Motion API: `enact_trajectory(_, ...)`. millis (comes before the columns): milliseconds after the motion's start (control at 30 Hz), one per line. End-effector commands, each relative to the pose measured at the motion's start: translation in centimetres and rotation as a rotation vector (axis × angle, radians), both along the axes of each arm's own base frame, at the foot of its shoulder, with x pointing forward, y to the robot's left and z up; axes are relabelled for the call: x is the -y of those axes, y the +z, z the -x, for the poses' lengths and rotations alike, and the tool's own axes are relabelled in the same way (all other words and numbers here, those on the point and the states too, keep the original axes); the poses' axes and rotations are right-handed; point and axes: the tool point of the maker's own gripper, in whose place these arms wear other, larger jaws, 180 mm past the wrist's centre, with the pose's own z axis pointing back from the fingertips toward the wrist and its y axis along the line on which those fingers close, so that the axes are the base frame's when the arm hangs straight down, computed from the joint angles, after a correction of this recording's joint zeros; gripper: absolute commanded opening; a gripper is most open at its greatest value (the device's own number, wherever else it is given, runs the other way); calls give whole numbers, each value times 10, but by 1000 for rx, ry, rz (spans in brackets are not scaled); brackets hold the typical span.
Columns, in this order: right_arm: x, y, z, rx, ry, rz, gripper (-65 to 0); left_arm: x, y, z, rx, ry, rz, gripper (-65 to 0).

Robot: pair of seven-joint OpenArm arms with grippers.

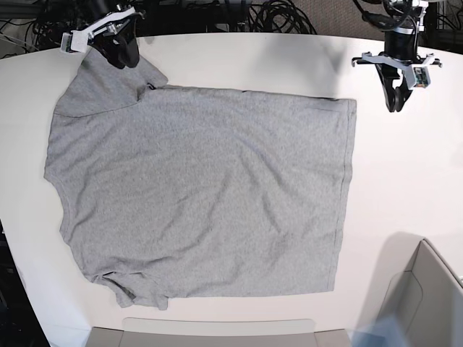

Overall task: Fold the T-shirt properly
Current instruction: 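Move both grippers down toward the shirt's shoulder corners, then grasp the shirt's shoulder edges with both grippers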

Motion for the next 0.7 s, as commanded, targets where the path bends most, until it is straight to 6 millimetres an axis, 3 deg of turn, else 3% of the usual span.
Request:
enact_trajectory(0, -1, 11, -5, 41, 48, 5, -399, -1, 12, -6, 42, -14, -18, -562)
enact_trajectory(100, -17, 29, -6, 117, 237, -30, -336, 4, 17, -20, 65, -41, -17, -562)
enact_trajectory(167, -19, 45, -2, 184, 312, -80, -334, 13, 17, -26, 71, -73, -7, -562)
enact_trajectory(300, 58, 34, -13, 123, 123, -26, -334, 29, 12, -29, 70, -107, 24, -562)
enact_trajectory(467, 159, 6, 0, -58, -84, 251, -334, 51, 2, -31, 41, -163, 23, -563)
enact_trajectory(567, 187, 2, -3, -136, -113, 434, -334, 65, -5, -31, 17, -206, -3, -563)
enact_trajectory(667, 187, 7, -9, -119, -112, 449, -334, 79, -9, -33, 11, -226, -6, -564)
